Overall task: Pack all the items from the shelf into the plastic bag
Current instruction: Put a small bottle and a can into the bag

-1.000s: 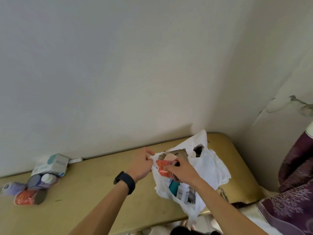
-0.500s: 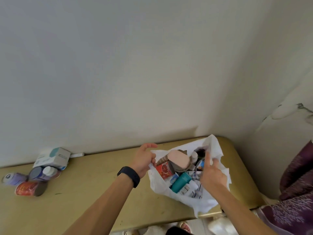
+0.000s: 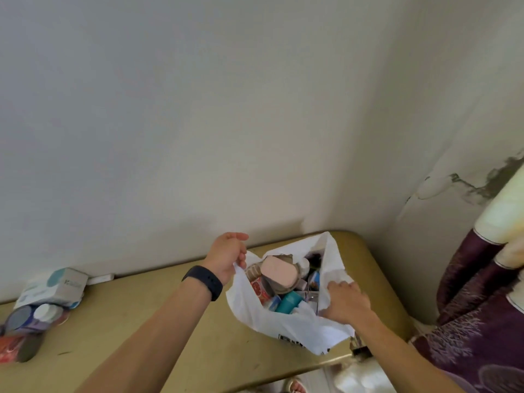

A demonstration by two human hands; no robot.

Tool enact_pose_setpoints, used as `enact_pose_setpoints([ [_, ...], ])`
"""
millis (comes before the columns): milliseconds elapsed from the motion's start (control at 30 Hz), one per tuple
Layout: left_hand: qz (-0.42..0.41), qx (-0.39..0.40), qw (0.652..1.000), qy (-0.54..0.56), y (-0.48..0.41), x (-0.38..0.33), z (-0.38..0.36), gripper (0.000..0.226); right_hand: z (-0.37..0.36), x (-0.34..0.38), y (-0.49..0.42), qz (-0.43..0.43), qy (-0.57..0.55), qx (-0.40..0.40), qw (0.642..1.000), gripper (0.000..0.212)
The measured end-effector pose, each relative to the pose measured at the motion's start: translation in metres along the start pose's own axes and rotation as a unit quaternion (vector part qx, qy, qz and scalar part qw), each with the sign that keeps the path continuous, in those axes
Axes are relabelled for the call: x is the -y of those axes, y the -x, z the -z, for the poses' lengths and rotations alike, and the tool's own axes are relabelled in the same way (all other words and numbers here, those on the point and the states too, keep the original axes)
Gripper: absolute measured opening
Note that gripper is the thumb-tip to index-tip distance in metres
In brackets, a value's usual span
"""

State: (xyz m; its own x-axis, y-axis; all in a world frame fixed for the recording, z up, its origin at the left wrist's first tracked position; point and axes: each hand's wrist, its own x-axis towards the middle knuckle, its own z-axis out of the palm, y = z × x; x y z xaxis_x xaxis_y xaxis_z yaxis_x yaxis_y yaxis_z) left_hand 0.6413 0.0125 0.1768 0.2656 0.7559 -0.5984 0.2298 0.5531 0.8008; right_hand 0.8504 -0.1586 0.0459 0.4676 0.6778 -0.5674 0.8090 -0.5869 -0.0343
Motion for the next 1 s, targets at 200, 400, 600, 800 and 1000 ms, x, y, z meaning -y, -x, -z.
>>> enact_pose_setpoints([
  [200, 0.028, -0.018, 0.999, 0.040, 0.001, -0.024, 0.022, 0.030, 0.057, -0.011, 0.000, -0.037, -0.376, -0.160, 0.912, 0.016],
  [400, -0.080, -0.009, 0.994, 0.070, 0.025, -0.128, 0.025, 0.033, 0.156, 0.002, 0.008, -0.009, -0.575, -0.307, 0.758, 0.021],
  [600, -0.170, -0.030, 0.974, -0.145, 0.040, -0.093, 0.010, 0.037, 0.125, 0.012, 0.017, -0.004, -0.563, -0.280, 0.777, 0.022],
  [800, -0.215, -0.006, 0.901, -0.376, 0.043, -0.037, 0.020, 0.026, 0.073, -0.011, 0.032, -0.055, -0.495, -0.238, 0.834, 0.018],
  [1000, -0.258, -0.082, 0.675, -0.686, 0.048, 0.031, 0.011, 0.026, 0.066, -0.007, 0.055, -0.015, -0.296, -0.317, 0.901, 0.061],
])
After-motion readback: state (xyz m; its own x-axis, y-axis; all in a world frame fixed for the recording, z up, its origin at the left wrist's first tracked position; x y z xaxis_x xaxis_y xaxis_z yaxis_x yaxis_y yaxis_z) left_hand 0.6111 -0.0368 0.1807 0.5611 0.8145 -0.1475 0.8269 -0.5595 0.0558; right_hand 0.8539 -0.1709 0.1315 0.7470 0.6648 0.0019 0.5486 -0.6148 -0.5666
